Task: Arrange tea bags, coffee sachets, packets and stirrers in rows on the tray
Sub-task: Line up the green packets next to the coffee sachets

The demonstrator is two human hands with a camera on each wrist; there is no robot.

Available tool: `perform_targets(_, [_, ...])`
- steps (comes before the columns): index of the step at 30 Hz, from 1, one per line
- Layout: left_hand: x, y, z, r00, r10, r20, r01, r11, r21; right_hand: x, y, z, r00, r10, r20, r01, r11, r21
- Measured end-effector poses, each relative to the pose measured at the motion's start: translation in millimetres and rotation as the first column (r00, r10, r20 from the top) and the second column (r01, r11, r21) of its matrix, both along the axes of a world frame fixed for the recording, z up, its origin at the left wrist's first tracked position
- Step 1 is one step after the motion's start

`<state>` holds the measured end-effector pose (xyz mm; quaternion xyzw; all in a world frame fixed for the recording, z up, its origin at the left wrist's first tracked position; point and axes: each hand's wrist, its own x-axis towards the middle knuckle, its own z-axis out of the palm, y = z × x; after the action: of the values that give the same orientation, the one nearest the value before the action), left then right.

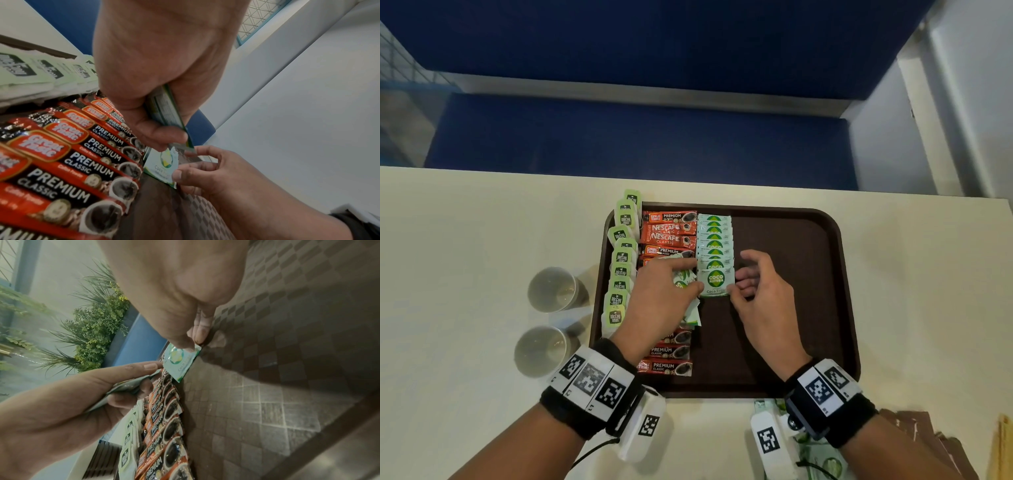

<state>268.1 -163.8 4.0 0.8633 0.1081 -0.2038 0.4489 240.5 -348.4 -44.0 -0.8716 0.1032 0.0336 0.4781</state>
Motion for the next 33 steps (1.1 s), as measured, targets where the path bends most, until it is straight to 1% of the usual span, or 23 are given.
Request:
perform_targets(5, [-8, 5, -1, 1.000, 0.004, -0.003, -0.004, 1.000, 0.016, 1, 0, 1, 1.000, -0.003, -0.011, 0.003, 1.000, -0.001])
perform_targets(14, [-18, 6, -3, 0.998, -0.043, -0.036, 0.045, 0.997, 0.069, -2, 1, 5, 1.000, -0.026, -0.012, 0.026, 0.999, 0.035])
perform_targets(20, [-15, 3, 0, 0.999, -0.024, -0.036, 0.025, 1.000, 0.005, -3, 2, 6, 0.999, -0.036, -0.025, 0.038, 0.998, 0.046])
perform_targets(25, [-15, 3, 0, 0.999, -0.038, -0.033, 0.039, 0.999, 0.029, -3, 2, 9, 0.999, -0.041, -0.035, 0.043, 0.998, 0.035])
perform_targets(33, [-13, 0, 5, 0.998, -0.034, -0.047, 0.035, 0.999, 0.018, -4, 2, 10, 0.998, -0.042, -0.048, 0.043, 0.999, 0.018])
